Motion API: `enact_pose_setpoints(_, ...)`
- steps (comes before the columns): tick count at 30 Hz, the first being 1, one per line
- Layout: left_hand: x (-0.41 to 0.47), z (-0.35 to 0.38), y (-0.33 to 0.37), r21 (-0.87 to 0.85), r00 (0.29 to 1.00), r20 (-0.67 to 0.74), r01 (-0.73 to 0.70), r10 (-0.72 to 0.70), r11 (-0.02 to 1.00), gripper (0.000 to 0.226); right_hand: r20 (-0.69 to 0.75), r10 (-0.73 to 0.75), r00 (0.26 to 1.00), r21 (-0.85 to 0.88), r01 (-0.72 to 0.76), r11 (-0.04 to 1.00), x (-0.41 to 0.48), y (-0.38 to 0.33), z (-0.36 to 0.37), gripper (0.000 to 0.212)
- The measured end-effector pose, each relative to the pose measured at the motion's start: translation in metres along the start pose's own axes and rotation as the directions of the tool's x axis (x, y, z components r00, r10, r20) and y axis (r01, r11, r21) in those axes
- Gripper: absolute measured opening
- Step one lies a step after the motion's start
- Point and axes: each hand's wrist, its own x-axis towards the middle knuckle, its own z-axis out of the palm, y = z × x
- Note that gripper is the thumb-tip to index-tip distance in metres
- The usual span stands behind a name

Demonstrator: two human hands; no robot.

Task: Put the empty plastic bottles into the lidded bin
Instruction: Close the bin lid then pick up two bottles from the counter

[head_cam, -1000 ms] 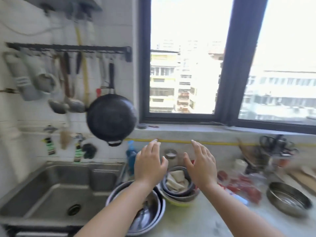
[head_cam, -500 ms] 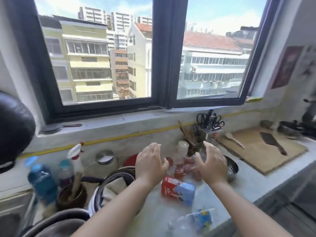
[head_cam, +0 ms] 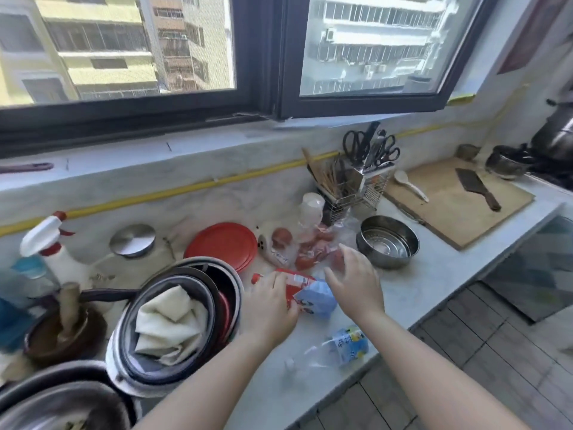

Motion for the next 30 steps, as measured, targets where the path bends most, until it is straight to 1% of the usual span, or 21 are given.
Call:
enact_pose_setpoints(2, -0.006, 0.019, 0.001, -0.002, 0.997, 0.076, 0.009, -0.008, 1.0, 0.048, 0.071, -0.021, 0.997, 0.003, 0.021, 1.0, 0.005, 0.008, 0.015, 0.06)
enact_pose_setpoints(4, -0.01, 0.037, 0.002, -0.006, 0.988, 0.15, -0.021, 0.022, 1.0, 0.048, 0.14, -0.037, 0.989, 0.013, 0.035, 0.999, 0.012, 0.017, 0.03, 0.062)
enact_pose_setpoints(7, -0.011, 0.059, 0.005, -0.036, 0.968, 0.245, -0.037, 0.045, 0.999, 0.054, 0.241, -0.036, 0.97, 0.037, 0.028, 0.999, 0.026, 0.031, 0.05, 0.065)
enact_pose_setpoints(10, -0.007, 0.078, 0.012, -0.049, 0.945, 0.326, -0.006, 0.021, 0.999, 0.06, 0.337, -0.062, 0.939, 0.041, 0.051, 0.998, 0.037, 0.047, 0.069, 0.068)
enact_pose_setpoints(12, -0.003, 0.09, 0.016, -0.078, 0.928, 0.373, 0.026, 0.005, 0.997, 0.066, 0.392, -0.084, 0.916, 0.048, 0.071, 0.996, 0.042, 0.056, 0.079, 0.066)
enact_pose_setpoints(15, 0.0, 0.105, 0.02, -0.139, 0.895, 0.445, 0.106, -0.033, 0.985, 0.075, 0.438, -0.157, 0.885, 0.056, 0.147, 0.988, 0.049, 0.067, 0.09, 0.063)
enact_pose_setpoints(18, -0.002, 0.116, 0.021, -0.14, 0.857, 0.51, 0.166, -0.073, 0.976, 0.08, 0.472, -0.213, 0.855, 0.126, 0.174, 0.977, 0.056, 0.075, 0.095, 0.065)
enact_pose_setpoints(21, -0.004, 0.123, 0.022, -0.118, 0.833, 0.534, 0.244, -0.145, 0.963, 0.069, 0.542, -0.284, 0.791, 0.158, 0.236, 0.959, 0.061, 0.077, 0.097, 0.07)
enact_pose_setpoints(24, -0.004, 0.124, 0.023, -0.103, 0.831, 0.513, 0.308, -0.215, 0.946, 0.06, 0.6, -0.298, 0.742, 0.166, 0.25, 0.954, 0.061, 0.072, 0.096, 0.063)
enact_pose_setpoints(27, -0.005, 0.119, 0.025, -0.103, 0.831, 0.489, 0.355, -0.264, 0.929, 0.058, 0.6, -0.336, 0.726, 0.176, 0.289, 0.941, 0.062, 0.065, 0.092, 0.057)
enact_pose_setpoints(30, -0.012, 0.108, 0.025, -0.119, 0.844, 0.447, 0.386, -0.298, 0.915, 0.057, 0.55, -0.364, 0.752, 0.232, 0.282, 0.931, 0.065, 0.057, 0.083, 0.056)
